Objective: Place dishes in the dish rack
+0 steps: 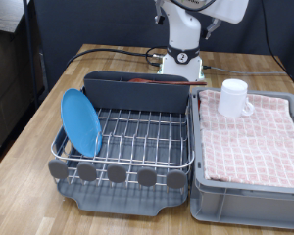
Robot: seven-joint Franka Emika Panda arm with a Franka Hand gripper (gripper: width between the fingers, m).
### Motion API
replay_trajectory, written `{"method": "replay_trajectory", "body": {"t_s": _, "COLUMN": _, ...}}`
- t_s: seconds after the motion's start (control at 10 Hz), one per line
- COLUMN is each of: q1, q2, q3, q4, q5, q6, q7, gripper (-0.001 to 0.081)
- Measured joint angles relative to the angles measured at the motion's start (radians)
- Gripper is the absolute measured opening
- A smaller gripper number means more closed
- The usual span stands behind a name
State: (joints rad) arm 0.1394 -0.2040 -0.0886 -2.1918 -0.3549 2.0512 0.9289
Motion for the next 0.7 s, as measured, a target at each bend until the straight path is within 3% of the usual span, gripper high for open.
{"method": "replay_trajectory", "body": {"t_s": 0.2, "q1": 0.004, "q2": 0.000, "q3": 0.009, "q4": 0.016, "q5": 0.015, "q6": -0.033, "q7": -0.035, "gripper": 0.0803}}
{"method": "replay_trajectory", "body": {"t_s": 0.4, "q1": 0.031, "q2": -0.014, "q3": 0.028, "q4": 0.037, "q5": 0.108, "q6": -0.072, "q7": -0.083, "gripper": 0.0803}}
{"method": "replay_trajectory", "body": {"t_s": 0.7, "q1": 0.065, "q2": -0.054, "q3": 0.086, "q4": 0.039, "q5": 0.170, "q6": -0.121, "q7": -0.039, "gripper": 0.0803}}
